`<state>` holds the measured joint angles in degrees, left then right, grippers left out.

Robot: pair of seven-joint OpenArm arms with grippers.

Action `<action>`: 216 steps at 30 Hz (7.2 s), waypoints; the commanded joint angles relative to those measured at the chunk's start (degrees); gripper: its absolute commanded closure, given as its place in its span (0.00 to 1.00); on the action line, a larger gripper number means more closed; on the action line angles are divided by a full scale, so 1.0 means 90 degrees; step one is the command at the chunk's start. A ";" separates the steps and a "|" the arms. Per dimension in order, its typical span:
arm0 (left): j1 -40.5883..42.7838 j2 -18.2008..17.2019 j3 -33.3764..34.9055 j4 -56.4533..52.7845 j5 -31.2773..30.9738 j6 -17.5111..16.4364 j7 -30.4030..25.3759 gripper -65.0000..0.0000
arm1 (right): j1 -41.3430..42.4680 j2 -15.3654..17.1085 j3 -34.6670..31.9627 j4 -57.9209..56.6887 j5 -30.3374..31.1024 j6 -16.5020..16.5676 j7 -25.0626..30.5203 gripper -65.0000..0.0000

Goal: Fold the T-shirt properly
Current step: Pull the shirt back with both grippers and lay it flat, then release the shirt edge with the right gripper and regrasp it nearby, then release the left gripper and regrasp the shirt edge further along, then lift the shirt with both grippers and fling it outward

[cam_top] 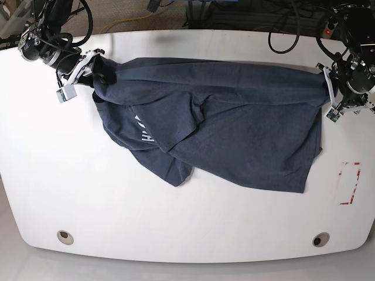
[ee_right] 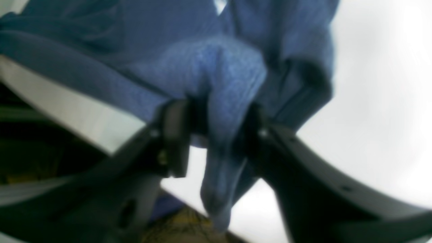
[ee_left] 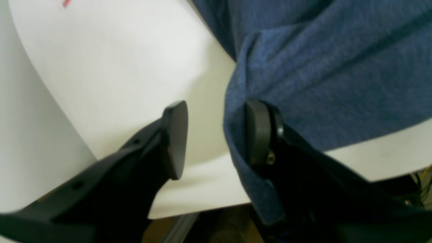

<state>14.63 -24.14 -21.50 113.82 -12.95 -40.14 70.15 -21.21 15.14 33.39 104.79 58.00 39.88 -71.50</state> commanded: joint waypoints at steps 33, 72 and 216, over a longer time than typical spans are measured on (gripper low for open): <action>-0.0293 -0.0224 -0.1377 0.0086 -0.2278 0.0016 -0.0053 0.50 | 0.2313 -0.0690 -0.0071 -0.2506 -0.1262 0.0014 0.0311 0.27; -0.0742 -0.0458 -0.1875 -0.0236 -0.3489 0.0016 -0.0034 0.44 | 0.3006 -0.0866 0.0105 -0.2555 -0.2747 0.0014 0.0389 0.22; -0.6573 0.0636 0.0088 -0.0588 0.0115 0.0548 -0.0659 0.98 | 0.8906 0.1791 -0.1761 -0.3229 -0.2708 0.0014 0.0106 1.00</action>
<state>-43.90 -17.45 -20.51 107.83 -14.15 -35.70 64.73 57.82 30.13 16.93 75.24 35.48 40.53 -70.65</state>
